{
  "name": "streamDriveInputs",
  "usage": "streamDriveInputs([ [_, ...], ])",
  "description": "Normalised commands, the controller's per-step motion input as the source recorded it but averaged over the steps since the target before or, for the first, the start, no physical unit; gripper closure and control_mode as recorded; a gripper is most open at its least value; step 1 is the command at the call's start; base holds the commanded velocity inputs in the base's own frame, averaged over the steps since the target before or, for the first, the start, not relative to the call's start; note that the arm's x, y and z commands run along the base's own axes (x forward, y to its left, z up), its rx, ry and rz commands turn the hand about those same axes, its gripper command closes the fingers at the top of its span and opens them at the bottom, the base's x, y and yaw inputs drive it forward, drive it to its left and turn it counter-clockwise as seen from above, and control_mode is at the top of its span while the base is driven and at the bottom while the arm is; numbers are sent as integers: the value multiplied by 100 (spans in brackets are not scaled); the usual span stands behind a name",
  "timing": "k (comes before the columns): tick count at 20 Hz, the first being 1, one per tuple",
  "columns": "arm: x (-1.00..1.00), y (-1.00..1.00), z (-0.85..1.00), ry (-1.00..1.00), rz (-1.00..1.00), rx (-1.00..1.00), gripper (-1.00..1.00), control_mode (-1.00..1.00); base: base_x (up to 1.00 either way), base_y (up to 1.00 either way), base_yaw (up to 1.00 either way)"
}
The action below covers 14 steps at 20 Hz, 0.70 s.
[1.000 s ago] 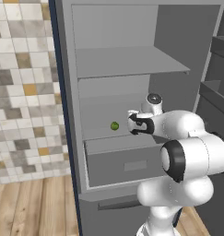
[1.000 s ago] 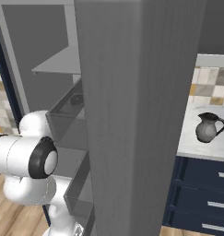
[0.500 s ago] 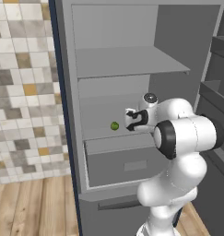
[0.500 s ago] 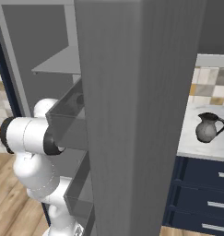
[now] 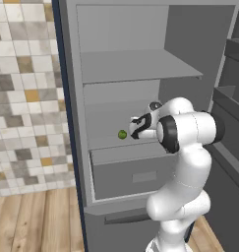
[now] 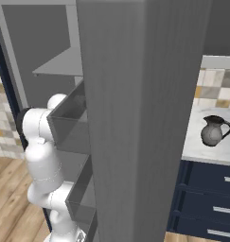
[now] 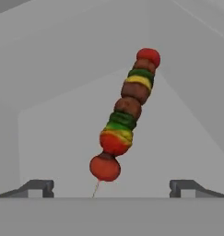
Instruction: Move the brussel sprout and kebabs from the second highest shelf to the top shelf to make space. Then, place the pitcher from the counter on the cleared second highest shelf.
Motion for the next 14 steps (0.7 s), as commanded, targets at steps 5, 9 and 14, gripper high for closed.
streamDriveInputs([
  [5, 45, 0, -29, 0, 0, 1, -100, -100, 0, 0, 0],
  [9, 45, 0, -30, 0, 0, 1, -100, -100, 0, 0, 0],
  [14, 39, 0, -33, 0, 0, 0, 100, -100, 0, 0, 0],
])
